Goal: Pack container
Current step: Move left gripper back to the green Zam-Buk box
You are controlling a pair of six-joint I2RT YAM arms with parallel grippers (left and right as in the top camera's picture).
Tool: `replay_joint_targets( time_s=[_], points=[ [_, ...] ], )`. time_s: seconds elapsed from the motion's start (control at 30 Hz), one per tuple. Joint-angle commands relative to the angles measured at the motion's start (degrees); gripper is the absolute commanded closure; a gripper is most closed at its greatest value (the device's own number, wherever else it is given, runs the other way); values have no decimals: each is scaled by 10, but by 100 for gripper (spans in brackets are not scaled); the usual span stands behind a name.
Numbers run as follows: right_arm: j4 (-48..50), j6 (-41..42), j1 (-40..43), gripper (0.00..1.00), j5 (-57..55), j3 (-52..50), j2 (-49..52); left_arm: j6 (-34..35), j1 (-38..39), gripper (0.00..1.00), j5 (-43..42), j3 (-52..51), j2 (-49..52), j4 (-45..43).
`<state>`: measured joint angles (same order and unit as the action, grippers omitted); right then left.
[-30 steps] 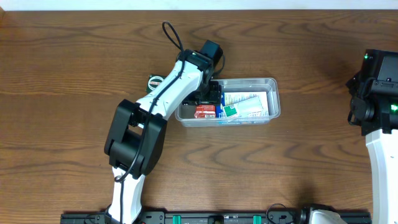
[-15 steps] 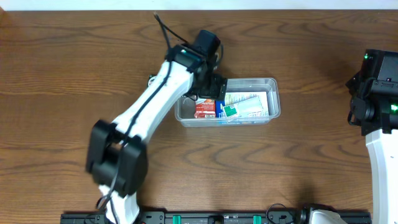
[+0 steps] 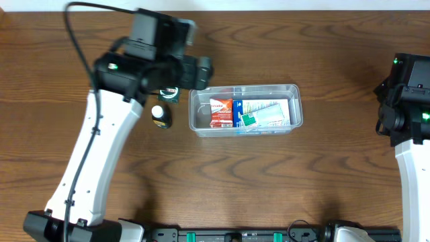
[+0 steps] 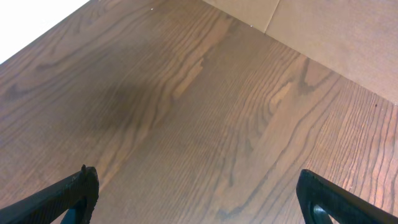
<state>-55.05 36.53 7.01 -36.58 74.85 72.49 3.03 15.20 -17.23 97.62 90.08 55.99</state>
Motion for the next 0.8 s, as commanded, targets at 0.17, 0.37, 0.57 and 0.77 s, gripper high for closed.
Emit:
replay_joint_targets(
  time_s=[0.17, 0.37, 0.57, 0.77],
  points=[
    [-1, -8, 4, 1, -4, 1, 2, -99, -89, 2, 0, 5, 9, 8],
    [0, -8, 4, 1, -4, 1, 2, -54, -145, 2, 14, 5, 34, -14],
    [-1, -8, 4, 1, -4, 1, 2, -35, -173, 2, 14, 5, 100, -23],
    [0, -8, 4, 1, -4, 1, 2, -32, -173, 2, 29, 5, 153, -25]
  ],
)
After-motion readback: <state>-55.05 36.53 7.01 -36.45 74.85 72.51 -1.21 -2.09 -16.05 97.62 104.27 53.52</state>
